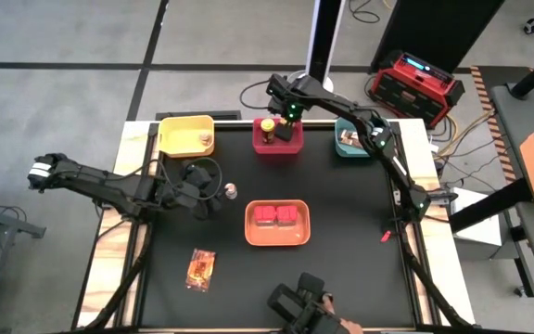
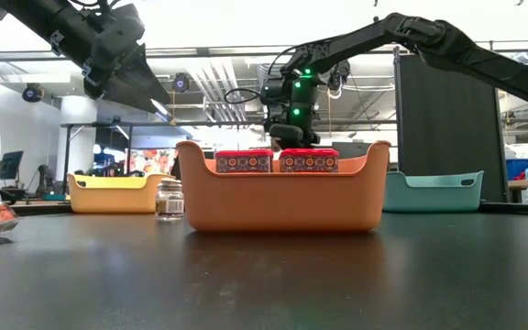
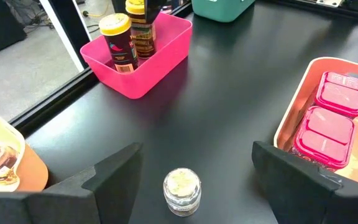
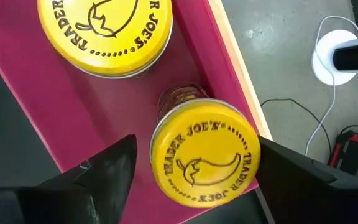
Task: Sort spices by type
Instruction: Put the yellow seasoning bottle into the red bin, then put the brown seasoning bag into the green bin
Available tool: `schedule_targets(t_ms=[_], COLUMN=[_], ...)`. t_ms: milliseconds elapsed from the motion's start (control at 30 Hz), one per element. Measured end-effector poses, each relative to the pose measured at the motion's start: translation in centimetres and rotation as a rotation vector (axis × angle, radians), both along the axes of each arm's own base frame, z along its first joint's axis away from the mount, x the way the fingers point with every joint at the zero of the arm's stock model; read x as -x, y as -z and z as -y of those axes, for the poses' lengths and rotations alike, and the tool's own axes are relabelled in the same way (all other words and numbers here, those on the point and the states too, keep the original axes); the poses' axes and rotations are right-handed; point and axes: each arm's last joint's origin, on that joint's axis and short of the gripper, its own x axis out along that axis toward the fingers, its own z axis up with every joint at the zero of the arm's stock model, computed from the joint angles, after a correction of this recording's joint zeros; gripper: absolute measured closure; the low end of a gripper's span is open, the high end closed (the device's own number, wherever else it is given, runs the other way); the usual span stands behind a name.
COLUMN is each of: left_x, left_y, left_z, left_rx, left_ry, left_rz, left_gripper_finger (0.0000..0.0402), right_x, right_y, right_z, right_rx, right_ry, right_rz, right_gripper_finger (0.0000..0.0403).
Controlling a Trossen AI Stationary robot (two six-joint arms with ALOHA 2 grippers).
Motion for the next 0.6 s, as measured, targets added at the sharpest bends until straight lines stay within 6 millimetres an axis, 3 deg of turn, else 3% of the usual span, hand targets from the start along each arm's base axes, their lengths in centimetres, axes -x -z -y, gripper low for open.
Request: schedule_targets(t_ms=[300,600], left_x=[0.0,0.0], left_y=[0.0,0.0], left_z=[0.0,0.0], left_rx=[0.0,0.008], left_ry=[0.0,-0.006], left_rz=[0.0,0.006], left_gripper_finger=[0.0118,0.0118], right_x=[0.6,1.8], right_y=[-1.3,-5.1], right_z=[-0.5,-2.1], right_rx=[-0.003,0.019], right_ry=[0.0,0.029], right_rz=[-0.015,0.02], right_gripper_finger=[0.008,0.0061])
